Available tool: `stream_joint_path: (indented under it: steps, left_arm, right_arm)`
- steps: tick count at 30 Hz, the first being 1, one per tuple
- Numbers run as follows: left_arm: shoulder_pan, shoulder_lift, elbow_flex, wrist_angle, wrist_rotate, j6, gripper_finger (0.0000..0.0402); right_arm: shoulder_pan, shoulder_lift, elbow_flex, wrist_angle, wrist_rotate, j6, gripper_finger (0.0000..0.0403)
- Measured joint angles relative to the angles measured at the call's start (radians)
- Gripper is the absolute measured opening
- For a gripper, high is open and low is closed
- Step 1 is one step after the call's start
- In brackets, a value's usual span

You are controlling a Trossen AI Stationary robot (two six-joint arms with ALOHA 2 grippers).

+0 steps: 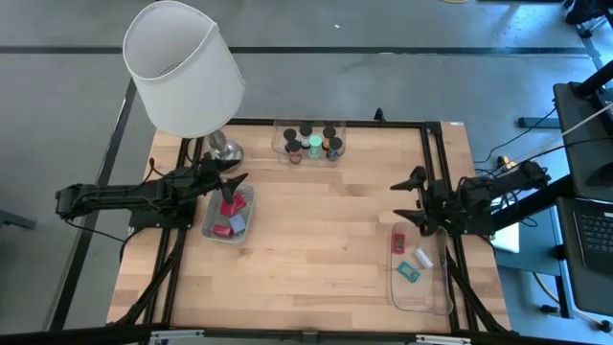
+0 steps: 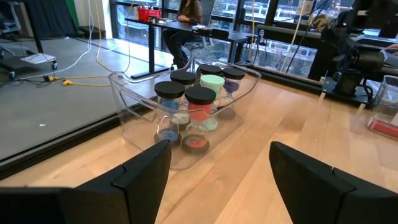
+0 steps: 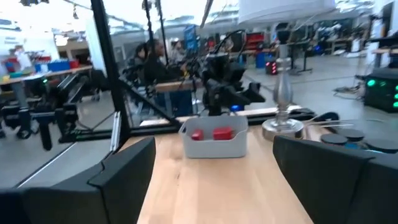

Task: Pick & Place Office items
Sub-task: Return to Home Position

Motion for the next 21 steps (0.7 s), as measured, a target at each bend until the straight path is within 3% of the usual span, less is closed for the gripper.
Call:
stream_joint_path:
  steps: [8, 11, 21]
  left_arm:
    - [0.000, 0.000, 0.000, 0.000, 0.000, 0.000, 0.0269]
    - [0.000, 0.000, 0.000, 0.000, 0.000, 0.000, 0.0269]
    - [0.000, 0.000, 0.000, 0.000, 0.000, 0.000, 0.0269]
  right_arm:
    - [-0.097, -0.164, -0.087, 0.001, 0.000, -0.022, 0.0327]
    - [-0.141, -0.164, -0.119, 0.028, -0.006, -0.023, 0.0327]
    - [-0.359, -0.163, -0.181, 0.168, -0.187, -0.129, 0.0327]
